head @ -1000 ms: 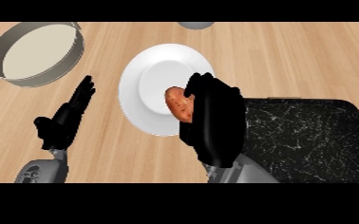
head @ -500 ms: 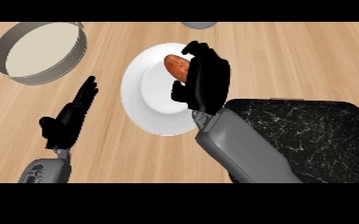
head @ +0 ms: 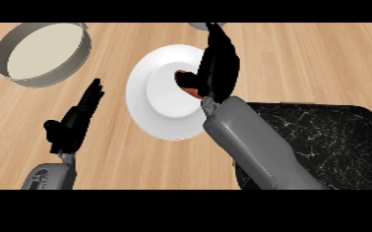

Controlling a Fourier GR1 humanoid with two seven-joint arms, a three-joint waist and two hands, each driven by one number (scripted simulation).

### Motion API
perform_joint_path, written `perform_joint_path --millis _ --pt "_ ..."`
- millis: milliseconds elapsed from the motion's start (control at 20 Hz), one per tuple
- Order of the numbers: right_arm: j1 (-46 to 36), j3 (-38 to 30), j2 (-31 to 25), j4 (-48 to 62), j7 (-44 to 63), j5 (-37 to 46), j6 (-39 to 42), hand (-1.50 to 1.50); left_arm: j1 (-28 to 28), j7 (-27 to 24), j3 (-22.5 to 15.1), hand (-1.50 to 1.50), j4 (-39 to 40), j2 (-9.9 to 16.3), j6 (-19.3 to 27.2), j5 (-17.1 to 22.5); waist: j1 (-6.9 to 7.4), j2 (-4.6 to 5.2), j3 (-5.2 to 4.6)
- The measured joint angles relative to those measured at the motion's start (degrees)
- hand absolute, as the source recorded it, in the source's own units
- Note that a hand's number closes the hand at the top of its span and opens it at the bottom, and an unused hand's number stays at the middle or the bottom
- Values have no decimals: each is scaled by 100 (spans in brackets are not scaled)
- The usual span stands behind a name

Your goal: Pick the sweet potato from the tray and place it in the plate

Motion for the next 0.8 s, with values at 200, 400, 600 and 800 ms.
perform_joint_path --millis 200,400,600,800 --pt "156 -216 10 -48 -156 -64 -996 -150 63 -51 67 0 10 49 -14 22 -79 -21 3" --pt "643 -208 25 -514 -190 -289 -1807 -150 124 -77 160 0 29 87 10 49 -220 -53 6" --pt "1479 -68 16 -1194 -543 -466 -2313 -150 298 -142 219 0 3 90 50 47 -353 -79 5" --pt "2488 231 -312 -2024 -1121 -888 -2638 -150 452 -65 227 0 -236 106 14 72 -398 -86 4"
